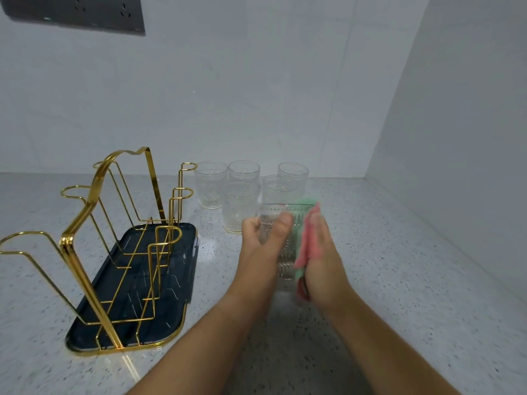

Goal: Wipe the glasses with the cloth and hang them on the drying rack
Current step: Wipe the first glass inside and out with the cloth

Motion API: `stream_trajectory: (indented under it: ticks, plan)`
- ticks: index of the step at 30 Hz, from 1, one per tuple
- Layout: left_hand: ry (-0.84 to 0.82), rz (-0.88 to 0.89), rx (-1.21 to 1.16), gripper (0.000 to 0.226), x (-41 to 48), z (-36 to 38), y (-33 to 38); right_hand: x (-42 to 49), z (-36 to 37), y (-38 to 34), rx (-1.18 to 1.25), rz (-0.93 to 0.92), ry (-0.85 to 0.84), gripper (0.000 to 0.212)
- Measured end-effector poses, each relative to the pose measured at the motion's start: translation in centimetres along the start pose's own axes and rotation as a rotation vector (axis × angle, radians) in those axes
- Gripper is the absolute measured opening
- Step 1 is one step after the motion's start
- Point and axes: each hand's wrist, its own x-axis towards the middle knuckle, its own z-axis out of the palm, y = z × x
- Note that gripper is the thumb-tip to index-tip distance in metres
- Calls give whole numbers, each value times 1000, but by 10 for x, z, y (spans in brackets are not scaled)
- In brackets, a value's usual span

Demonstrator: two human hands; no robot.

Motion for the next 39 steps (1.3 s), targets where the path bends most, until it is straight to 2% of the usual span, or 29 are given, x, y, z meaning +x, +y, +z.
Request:
stream_trajectory:
  ticks: [3,5,8,10,12,14,16,18,20,22,23,25,27,30,31,33,36,37,39]
  plan:
    - [13,23,-62,75,1,-3,2,-8,9,16,-50,-87,-11,68]
    - [-64,-22,-96,74,3,-6,2,-5,9,25,-60,-138,40,69]
    - [-124,-60,-64,85,6,-7,3,-1,6,18,-80,-180,53,53]
    - [-120,-41,-49,87,10,-7,0,0,2,8,-72,-115,42,40]
    - [-128,-53,-45,84,10,-6,0,9,-2,-1,-25,-35,41,40]
    - [-130,-80,-48,83,9,-5,0,19,-9,-2,110,76,22,49]
    - [-158,-82,-79,72,7,-3,0,24,-13,-2,378,196,-19,60]
    - [-144,-75,-97,71,7,-3,-3,26,-11,3,526,235,-55,60]
    - [-42,-62,-67,90,10,-3,-6,23,-9,8,450,260,0,52]
    - [33,6,47,105,12,-5,-6,19,-10,14,297,227,-7,71]
    - [37,37,98,108,12,-6,-5,17,-12,15,212,201,-4,68]
    - [3,50,126,101,12,-7,-4,9,-13,13,71,107,28,48]
    - [-17,-11,69,96,9,-4,-4,5,-11,13,-32,-10,49,42]
    - [-60,-56,-10,98,6,-2,-5,5,-6,18,-201,-140,63,74]
    - [-56,-41,-10,98,4,-1,-3,4,-2,17,-245,-162,63,78]
    - [-59,-26,-54,94,3,0,-1,5,1,16,-210,-148,80,72]
    - [-41,-69,-139,72,4,0,0,10,-3,3,-61,-30,99,41]
    - [-44,-86,-158,71,4,1,1,13,-5,-1,2,40,96,34]
    - [-69,-82,-190,76,6,2,-1,20,-9,-1,145,212,74,42]
